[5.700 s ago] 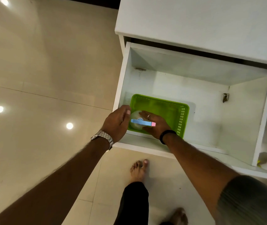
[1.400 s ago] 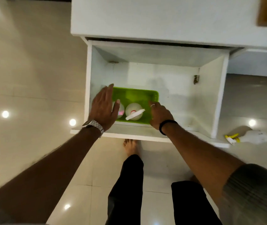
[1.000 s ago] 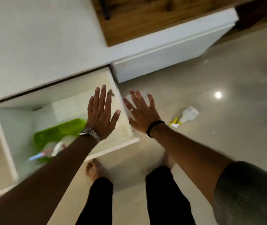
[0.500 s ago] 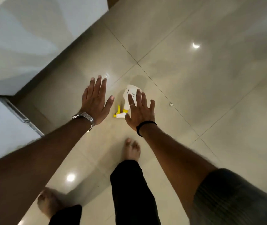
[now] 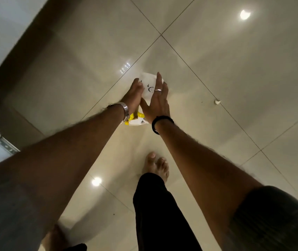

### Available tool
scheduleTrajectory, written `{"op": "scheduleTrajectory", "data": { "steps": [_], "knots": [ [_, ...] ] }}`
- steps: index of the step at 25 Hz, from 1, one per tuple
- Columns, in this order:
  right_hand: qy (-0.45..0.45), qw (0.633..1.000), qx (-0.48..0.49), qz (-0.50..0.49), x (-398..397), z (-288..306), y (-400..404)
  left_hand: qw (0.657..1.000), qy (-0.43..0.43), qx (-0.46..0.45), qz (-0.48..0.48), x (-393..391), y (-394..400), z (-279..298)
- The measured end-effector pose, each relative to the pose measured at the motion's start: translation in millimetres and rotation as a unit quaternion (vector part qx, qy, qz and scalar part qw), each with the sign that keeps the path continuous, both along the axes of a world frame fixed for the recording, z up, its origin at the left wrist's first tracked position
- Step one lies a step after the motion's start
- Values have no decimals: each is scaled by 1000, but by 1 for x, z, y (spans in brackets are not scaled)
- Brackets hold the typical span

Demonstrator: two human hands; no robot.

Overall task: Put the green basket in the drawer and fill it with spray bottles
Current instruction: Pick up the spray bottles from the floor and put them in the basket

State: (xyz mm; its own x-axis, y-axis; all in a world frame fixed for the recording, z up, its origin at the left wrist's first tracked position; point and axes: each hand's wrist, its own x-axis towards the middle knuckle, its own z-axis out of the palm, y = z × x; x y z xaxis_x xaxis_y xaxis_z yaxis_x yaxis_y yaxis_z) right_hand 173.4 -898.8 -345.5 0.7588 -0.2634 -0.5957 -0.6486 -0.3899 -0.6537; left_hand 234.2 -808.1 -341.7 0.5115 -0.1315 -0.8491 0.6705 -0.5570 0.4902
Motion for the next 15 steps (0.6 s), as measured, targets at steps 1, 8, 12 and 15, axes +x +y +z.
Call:
{"op": "scheduleTrajectory", "data": {
  "steps": [1,8,12,15],
  "knots": [
    [10,1000,8,-11,-2,5,2,1000,-5,-8,24,-1,2,2],
    [117,990,59,51,-49,88,9,998,54,27,-18,-46,50,63],
    [133,984,37,117,-68,163,14,997,74,19,18,-67,82,144],
    [97,981,37,163,-73,223,25,999,47,12,18,-78,107,208]
  ]
}}
